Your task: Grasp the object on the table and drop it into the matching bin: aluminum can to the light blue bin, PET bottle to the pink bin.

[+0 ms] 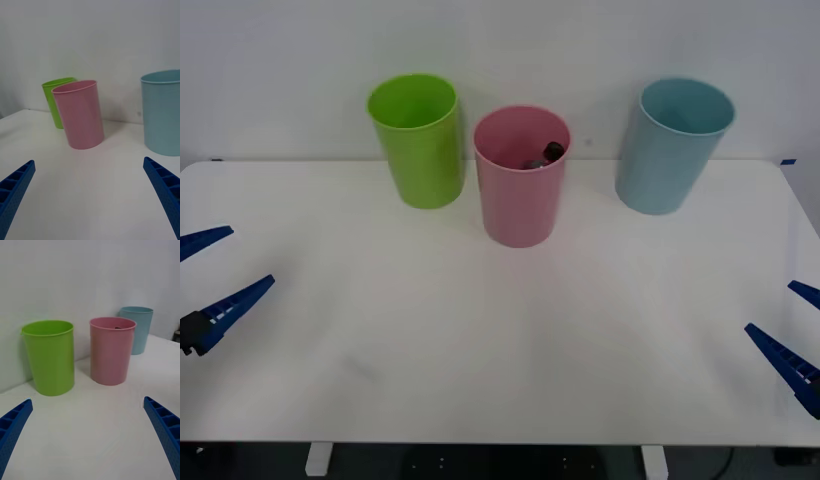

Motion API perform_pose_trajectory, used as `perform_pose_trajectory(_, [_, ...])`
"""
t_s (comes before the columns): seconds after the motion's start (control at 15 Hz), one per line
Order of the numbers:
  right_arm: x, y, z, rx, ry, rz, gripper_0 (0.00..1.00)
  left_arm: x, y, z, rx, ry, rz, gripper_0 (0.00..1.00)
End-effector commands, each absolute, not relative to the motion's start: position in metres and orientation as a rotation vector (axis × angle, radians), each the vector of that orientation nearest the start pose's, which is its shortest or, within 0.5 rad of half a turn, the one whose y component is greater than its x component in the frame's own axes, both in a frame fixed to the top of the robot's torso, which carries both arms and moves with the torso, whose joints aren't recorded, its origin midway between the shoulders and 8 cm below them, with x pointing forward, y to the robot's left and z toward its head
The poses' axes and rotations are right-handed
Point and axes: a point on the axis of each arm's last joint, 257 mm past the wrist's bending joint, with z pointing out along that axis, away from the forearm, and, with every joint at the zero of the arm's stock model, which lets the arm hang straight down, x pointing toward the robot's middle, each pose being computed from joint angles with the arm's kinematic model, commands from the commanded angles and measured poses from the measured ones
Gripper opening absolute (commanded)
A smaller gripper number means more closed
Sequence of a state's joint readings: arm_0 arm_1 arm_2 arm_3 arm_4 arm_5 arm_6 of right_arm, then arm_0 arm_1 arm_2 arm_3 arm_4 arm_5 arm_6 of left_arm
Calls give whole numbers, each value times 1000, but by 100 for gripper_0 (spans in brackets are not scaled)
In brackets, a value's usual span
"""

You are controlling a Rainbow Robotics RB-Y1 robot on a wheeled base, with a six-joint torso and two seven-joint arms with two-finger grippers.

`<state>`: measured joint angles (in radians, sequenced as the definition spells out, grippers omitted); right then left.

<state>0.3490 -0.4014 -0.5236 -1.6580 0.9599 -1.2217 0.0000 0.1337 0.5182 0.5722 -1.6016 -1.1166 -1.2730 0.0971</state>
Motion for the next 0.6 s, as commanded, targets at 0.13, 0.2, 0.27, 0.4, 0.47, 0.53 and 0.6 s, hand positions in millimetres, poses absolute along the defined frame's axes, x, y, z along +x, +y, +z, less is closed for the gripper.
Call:
perform_pose_trajectory(0.13, [342, -330, -169, -465, 1441, 567, 100, 375, 344, -151, 652, 1497, -512, 100])
perform_pose_trajectory(0.2, [342, -330, -169, -465, 1441, 567, 100, 372, 345, -154, 648, 1502, -517, 100])
perform_pose_trajectory(0.27, [342, -330, -169, -465, 1441, 567, 100, 371, 345, -155, 647, 1505, -517, 100])
perform_pose_trajectory(0.4, [342, -330, -169, -465, 1441, 567, 100, 366, 345, -161, 646, 1521, -527, 100])
perform_pose_trajectory(0.47, [342, -330, -169, -465, 1441, 567, 100, 364, 343, -165, 643, 1529, -536, 100])
perform_pose_trajectory(0.53, [342, -330, -169, -465, 1441, 567, 100, 361, 342, -170, 641, 1538, -545, 100])
perform_pose_trajectory(0.6, [342, -330, -169, -465, 1441, 567, 100, 361, 342, -173, 633, 1547, -548, 100])
